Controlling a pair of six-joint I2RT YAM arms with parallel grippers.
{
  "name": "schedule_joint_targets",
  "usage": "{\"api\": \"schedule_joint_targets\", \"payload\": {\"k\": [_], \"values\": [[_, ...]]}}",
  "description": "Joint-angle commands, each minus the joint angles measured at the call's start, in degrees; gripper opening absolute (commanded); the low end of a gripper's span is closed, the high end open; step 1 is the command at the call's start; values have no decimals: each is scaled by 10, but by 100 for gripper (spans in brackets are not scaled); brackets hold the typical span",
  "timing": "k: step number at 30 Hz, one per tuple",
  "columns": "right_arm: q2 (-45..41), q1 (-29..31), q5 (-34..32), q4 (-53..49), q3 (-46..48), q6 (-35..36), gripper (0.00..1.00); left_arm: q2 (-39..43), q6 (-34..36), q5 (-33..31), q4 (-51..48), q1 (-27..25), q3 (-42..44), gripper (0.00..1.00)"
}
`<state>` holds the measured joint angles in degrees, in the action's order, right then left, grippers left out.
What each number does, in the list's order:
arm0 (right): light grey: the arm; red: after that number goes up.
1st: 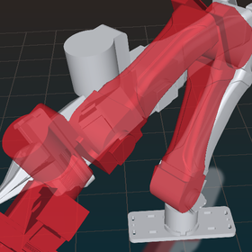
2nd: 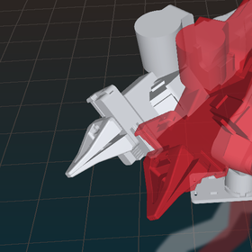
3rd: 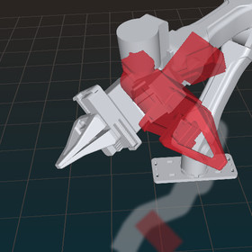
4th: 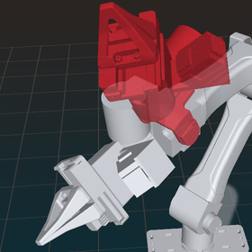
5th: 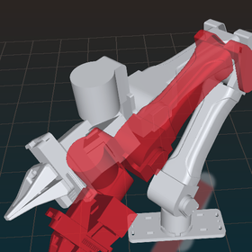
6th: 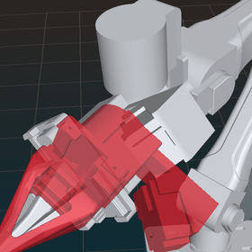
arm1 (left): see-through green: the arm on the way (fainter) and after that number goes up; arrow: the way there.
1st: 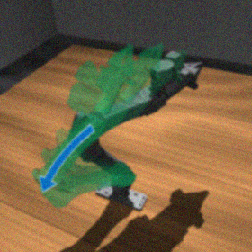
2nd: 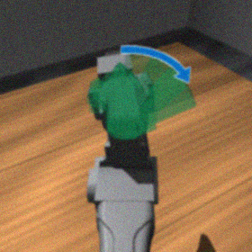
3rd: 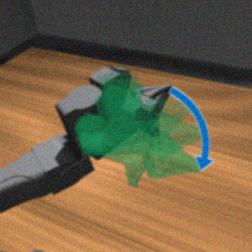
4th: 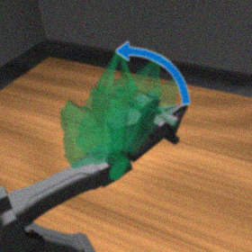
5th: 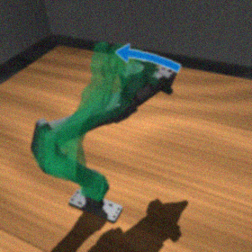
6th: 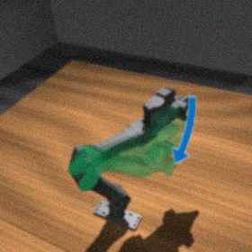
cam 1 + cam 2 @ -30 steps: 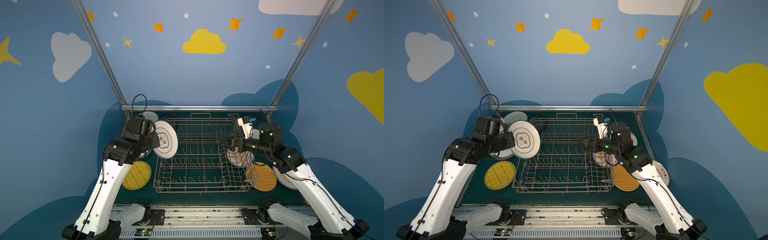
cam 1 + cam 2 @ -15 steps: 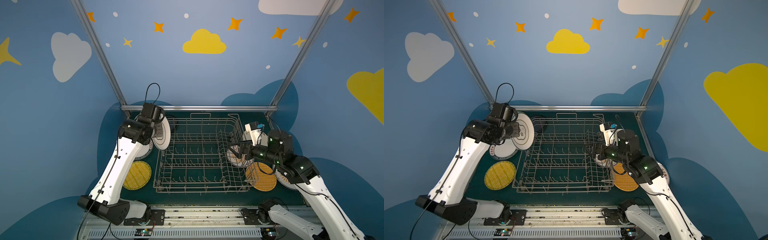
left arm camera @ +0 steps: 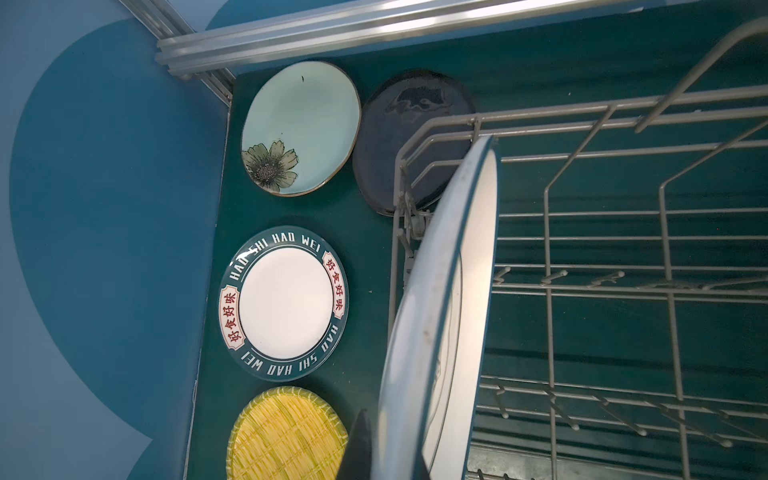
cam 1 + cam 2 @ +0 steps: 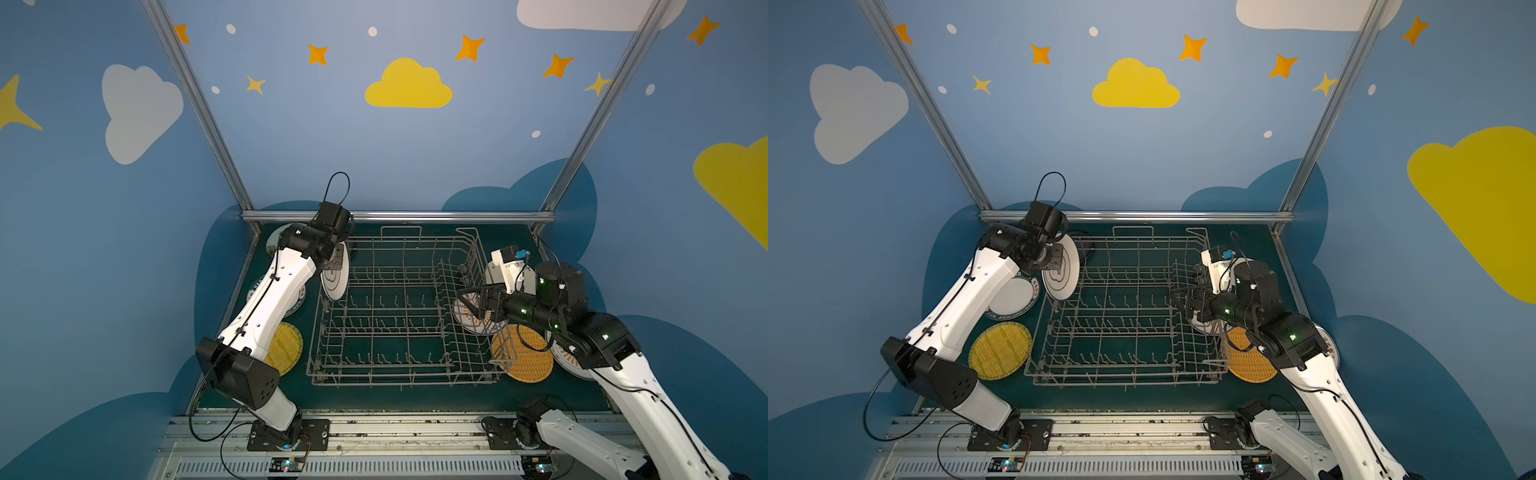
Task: Load the plates into the dish rack
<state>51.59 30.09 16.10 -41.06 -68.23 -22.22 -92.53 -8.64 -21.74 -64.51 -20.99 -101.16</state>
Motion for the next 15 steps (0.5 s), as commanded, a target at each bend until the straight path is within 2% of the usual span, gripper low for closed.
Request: {"api": "schedule_joint_targets", "payload": {"k": [1, 15], "values": [[6, -1, 5, 4, 2, -1, 87, -9, 6, -29, 18, -5, -20, 4], [12, -1, 7, 6, 4, 3, 87, -46, -3, 11, 14, -15, -1, 4]]}}
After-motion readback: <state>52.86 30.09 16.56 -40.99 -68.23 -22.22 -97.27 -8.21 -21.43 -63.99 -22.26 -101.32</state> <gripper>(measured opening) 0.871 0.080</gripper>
